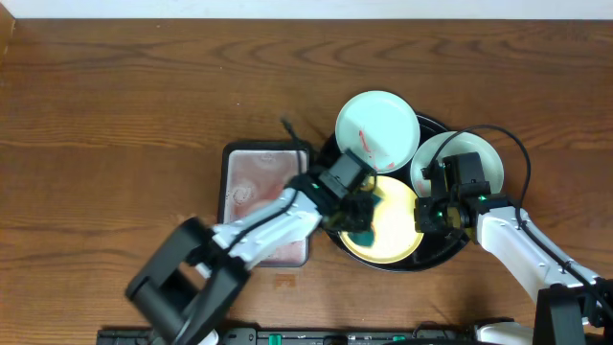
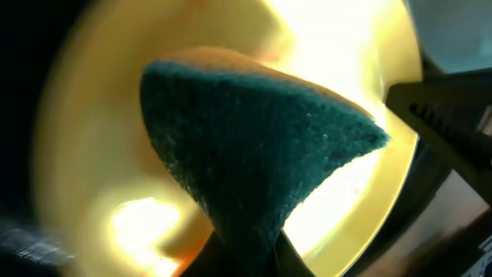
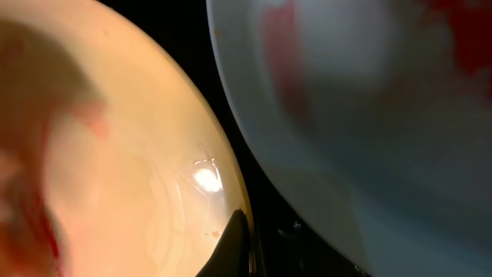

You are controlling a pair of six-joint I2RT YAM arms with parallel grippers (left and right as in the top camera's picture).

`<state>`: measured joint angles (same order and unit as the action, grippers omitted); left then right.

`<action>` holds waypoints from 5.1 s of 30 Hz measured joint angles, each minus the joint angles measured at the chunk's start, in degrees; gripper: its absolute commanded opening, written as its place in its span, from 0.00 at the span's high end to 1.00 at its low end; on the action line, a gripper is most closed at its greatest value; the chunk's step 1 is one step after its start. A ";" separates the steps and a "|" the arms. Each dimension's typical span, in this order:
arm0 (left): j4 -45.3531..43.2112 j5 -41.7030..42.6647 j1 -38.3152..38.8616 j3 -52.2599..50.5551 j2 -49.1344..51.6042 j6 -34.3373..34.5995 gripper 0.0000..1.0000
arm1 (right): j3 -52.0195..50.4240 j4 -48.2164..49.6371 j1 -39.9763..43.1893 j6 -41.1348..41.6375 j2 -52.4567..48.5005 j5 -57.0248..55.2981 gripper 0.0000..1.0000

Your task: Clean dirty plates on tray and stack at the side

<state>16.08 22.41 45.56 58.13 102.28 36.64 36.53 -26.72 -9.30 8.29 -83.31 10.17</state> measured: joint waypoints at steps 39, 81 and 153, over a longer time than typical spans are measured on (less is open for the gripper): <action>-0.02 -5.66 0.31 14.93 13.46 2.47 0.93 | 0.48 -0.72 -0.35 2.82 -0.22 0.17 0.99; 18.40 -17.14 -1.55 19.98 12.98 -0.68 0.92 | 0.50 -0.87 -0.35 2.80 -0.22 0.15 0.99; 41.57 -20.02 -24.15 9.07 -10.91 -8.28 0.43 | 13.25 -21.07 -8.94 3.65 16.52 -19.45 0.99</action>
<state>57.65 2.39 21.41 67.20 91.37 28.36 49.78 -47.79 -18.24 11.94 -66.78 -9.28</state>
